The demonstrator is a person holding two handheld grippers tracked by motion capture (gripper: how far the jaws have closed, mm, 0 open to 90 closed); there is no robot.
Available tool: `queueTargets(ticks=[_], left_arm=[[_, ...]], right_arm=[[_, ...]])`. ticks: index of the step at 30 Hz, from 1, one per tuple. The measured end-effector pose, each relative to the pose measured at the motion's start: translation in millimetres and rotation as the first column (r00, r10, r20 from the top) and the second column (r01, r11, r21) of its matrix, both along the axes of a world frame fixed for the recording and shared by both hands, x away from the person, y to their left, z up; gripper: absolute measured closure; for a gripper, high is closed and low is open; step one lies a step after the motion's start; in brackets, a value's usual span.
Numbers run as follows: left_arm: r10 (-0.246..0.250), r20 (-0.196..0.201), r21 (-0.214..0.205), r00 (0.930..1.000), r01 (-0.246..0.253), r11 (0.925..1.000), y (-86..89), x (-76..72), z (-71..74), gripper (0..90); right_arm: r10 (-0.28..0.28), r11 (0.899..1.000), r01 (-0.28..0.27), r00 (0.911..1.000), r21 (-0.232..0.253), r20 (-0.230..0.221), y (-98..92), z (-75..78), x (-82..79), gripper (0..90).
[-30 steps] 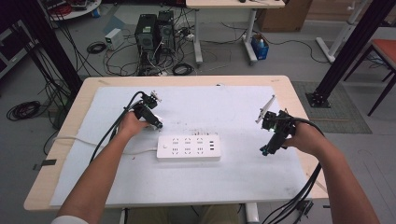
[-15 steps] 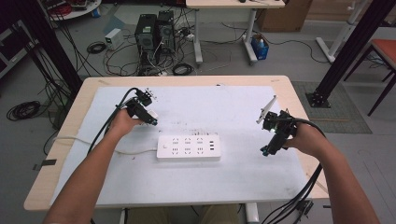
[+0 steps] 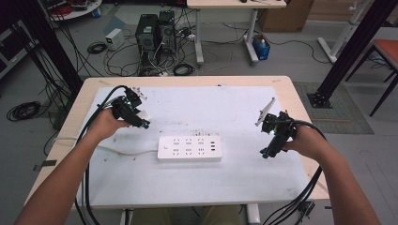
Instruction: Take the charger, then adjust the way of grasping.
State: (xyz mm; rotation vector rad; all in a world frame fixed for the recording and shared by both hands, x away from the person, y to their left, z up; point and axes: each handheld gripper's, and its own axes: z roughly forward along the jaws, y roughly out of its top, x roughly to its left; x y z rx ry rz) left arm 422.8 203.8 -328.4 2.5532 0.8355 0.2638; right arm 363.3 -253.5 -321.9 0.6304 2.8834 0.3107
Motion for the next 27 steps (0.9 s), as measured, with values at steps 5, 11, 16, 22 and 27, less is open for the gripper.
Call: queueTargets(ticks=[5,11,16,22,27], left_arm=[[-0.035,-0.006,-0.016,0.9994,0.035,0.9993,0.8,-17.0,13.0,42.6],[-0.075,0.014,-0.018,0.9971,0.075,0.997,2.5,-34.9,29.8,42.6],[-0.094,0.022,-0.004,0.9953,0.094,0.9955,4.1,-44.1,36.3,42.6],[-0.096,0.019,0.0,0.9952,0.096,0.9954,1.9,-48.1,36.2,42.6],[-0.116,0.017,0.001,0.9931,0.116,0.9932,-2.6,-47.7,37.1,42.5]], right_arm=[[0.007,1.0,-0.007,1.0,-0.01,0.003,2.9,0.3,-1.8,1.5],[0.008,1.0,-0.008,0.9998,-0.013,0.018,5.2,4.9,-4.0,1.5],[0.016,1.0,-0.015,0.9996,-0.021,0.022,7.4,5.5,-4.5,1.4],[0.019,0.999,-0.018,0.9995,-0.031,0.026,10.8,5.1,-6.1,1.5],[0.007,1.0,-0.006,0.999,-0.03,0.045,10.9,6.6,-6.9,1.4]])
